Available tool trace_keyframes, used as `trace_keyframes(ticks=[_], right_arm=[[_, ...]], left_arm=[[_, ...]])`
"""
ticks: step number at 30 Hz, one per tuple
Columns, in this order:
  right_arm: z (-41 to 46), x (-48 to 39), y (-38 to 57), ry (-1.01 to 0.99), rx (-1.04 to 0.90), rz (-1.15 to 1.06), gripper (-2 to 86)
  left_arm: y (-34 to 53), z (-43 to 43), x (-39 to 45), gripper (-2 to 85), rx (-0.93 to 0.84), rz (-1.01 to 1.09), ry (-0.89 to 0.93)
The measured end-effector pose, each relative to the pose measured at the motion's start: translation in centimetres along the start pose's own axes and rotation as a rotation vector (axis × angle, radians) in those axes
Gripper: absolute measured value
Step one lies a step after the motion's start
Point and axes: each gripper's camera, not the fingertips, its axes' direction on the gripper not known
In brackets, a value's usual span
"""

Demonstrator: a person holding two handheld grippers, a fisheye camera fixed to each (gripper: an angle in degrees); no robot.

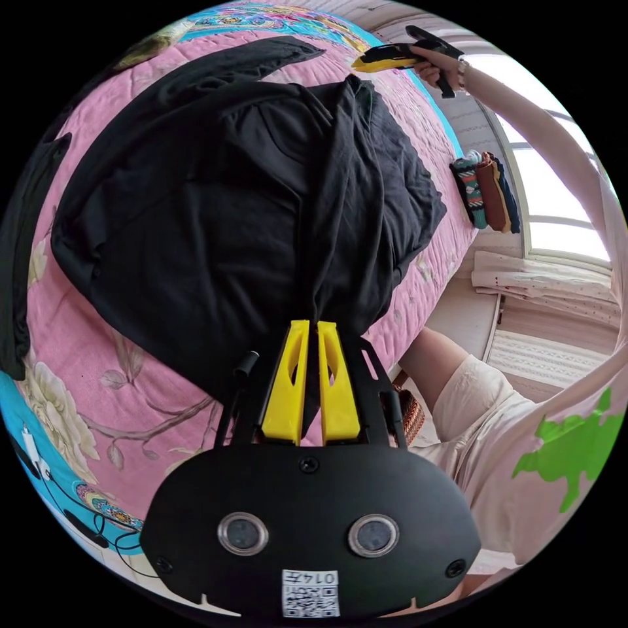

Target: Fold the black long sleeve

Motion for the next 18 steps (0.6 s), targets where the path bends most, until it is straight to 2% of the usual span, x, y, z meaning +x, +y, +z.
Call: trace_keyframes(ticks=[5,11,14,18], right_arm=[[-0.2,1.3,0.4,0.036,-0.034,-0.035,13.8],[2.9,3.5,1.2,0.015,-0.062,-0.002,13.5],[3.1,3.5,1.5,-0.004,-0.050,-0.027,13.7],[1.7,3.2,1.8,-0.050,-0.043,-0.093,16.3]], left_arm=[[-1.3,-0.6,-0.9,0.8,0.003,0.009,0.005],[-3.2,-0.5,-2.1,0.0,-0.002,-0.016,-0.046],[-3.5,-1.1,-2.2,1.6,-0.028,0.006,0.006],[-2.1,-5.6,-1.0,7.7,0.104,0.024,-0.071]])
